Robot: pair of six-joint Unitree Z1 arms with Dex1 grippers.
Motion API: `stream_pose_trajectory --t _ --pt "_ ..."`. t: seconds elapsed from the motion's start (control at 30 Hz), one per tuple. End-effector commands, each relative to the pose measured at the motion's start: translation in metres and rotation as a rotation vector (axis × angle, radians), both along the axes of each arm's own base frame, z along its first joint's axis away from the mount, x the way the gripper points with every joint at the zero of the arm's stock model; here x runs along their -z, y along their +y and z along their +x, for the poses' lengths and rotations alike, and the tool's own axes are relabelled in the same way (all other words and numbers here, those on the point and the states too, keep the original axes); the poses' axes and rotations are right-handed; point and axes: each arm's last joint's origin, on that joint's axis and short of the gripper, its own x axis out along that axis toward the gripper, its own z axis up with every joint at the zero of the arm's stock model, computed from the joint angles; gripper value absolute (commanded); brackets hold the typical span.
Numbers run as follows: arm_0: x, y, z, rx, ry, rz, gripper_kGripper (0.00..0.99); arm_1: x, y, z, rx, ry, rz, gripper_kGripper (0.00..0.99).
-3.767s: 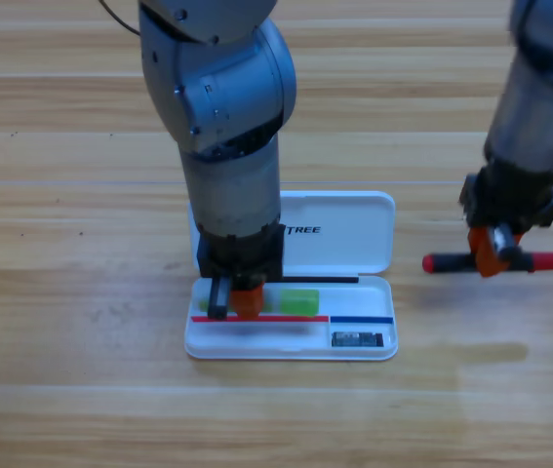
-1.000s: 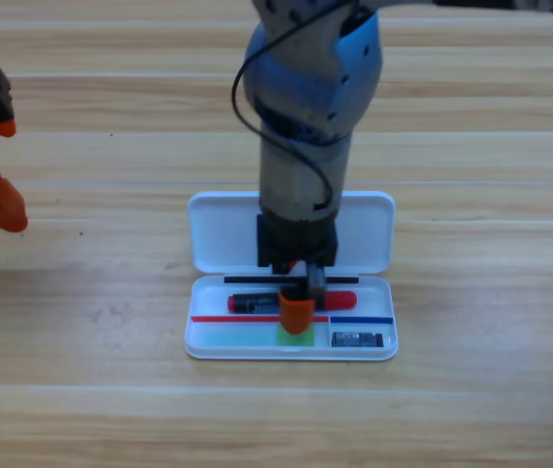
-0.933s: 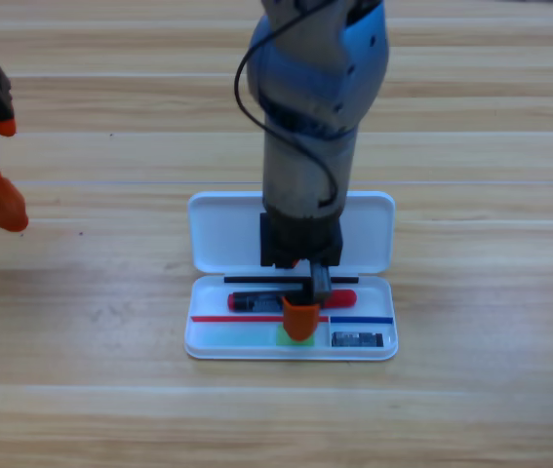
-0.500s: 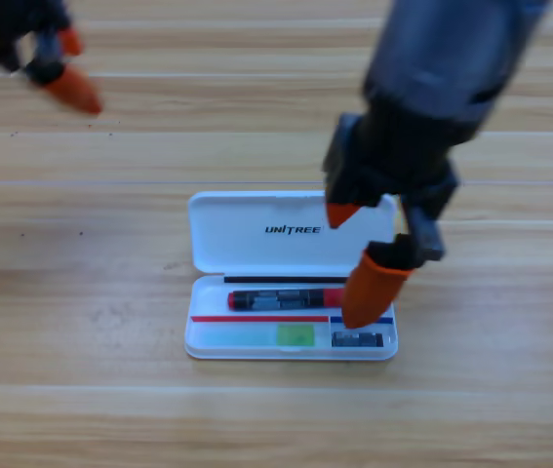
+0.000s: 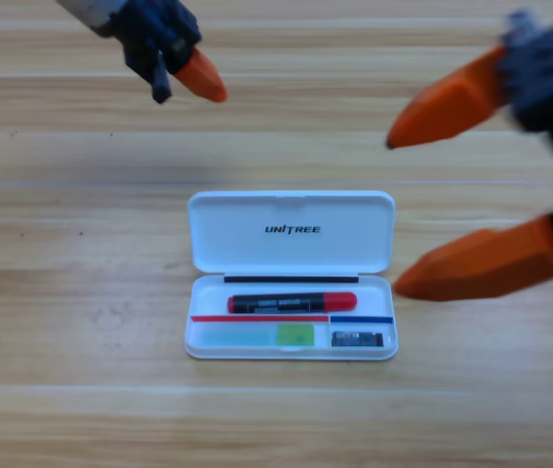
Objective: Clean up eraser and pencils
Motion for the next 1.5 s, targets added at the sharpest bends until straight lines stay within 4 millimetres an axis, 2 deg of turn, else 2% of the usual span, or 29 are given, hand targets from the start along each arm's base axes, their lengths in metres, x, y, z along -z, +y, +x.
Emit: stream_pose_trajectory --t 0.03,0.2,0.5,0.83,1.27,1.5 --pt "0.04 0.001 0.02 0.012 0.143 -0.01 0.0 -0.003 -0.019 -0.016 -0.034 0.007 0.068 0.99" --pt "0.053 0.002 0.025 0.043 0.227 -0.011 0.0 0.006 -0.016 -0.014 -0.037 0.028 0.044 0.99" --pt "0.084 -0.002 0.031 0.083 0.352 0.008 0.0 0.008 -0.013 -0.013 -0.044 0.051 0.037 0.99" --pt "0.094 -0.002 0.027 0.092 0.403 0.013 0.0 0.01 -0.01 -0.012 -0.042 0.058 0.031 0.99" --pt "0.107 -0.014 0.001 0.141 0.499 0.032 0.0 0.013 -0.01 -0.011 -0.041 0.07 0.022 0.99" --pt "0.093 -0.022 -0.017 0.156 0.496 0.063 0.0 0.014 -0.009 -0.011 -0.04 0.072 0.021 0.99"
